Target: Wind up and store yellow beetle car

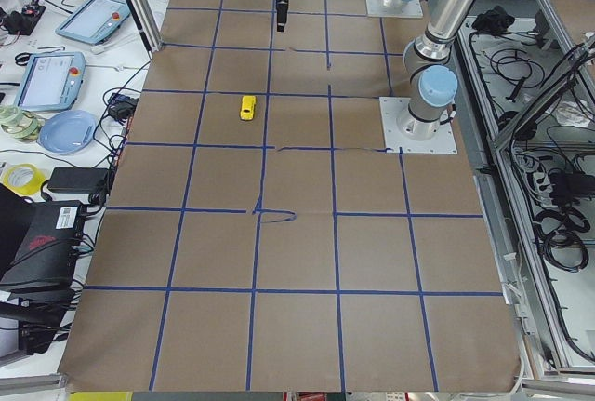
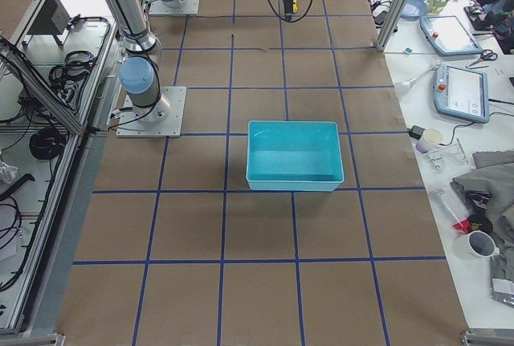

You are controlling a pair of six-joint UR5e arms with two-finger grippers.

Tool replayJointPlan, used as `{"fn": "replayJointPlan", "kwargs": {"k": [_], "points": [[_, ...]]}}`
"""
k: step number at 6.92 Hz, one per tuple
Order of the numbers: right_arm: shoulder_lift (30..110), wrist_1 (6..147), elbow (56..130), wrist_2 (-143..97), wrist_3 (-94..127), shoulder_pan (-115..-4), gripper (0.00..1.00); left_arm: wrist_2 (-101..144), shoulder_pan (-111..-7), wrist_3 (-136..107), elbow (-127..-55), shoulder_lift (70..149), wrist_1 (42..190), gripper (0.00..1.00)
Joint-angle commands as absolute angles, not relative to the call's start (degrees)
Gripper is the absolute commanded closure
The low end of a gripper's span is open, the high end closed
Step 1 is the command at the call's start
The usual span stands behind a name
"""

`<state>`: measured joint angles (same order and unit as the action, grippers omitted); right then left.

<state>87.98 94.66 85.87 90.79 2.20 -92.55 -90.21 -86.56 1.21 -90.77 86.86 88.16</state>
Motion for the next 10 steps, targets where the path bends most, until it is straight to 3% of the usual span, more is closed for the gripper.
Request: {"fn": "replayJointPlan", "kwargs": {"k": [1, 10], "points": [[88.0, 94.7, 85.9, 90.8, 2.2, -92.5, 0.00, -90.4, -86.7, 1.2, -90.8, 86.8, 88.6, 0.00], [88.0, 94.7, 86.0, 90.7, 2.1, -92.5, 0.00, -89.9, -86.7, 2.4, -90.7, 87.1, 87.9, 0.00]]}}
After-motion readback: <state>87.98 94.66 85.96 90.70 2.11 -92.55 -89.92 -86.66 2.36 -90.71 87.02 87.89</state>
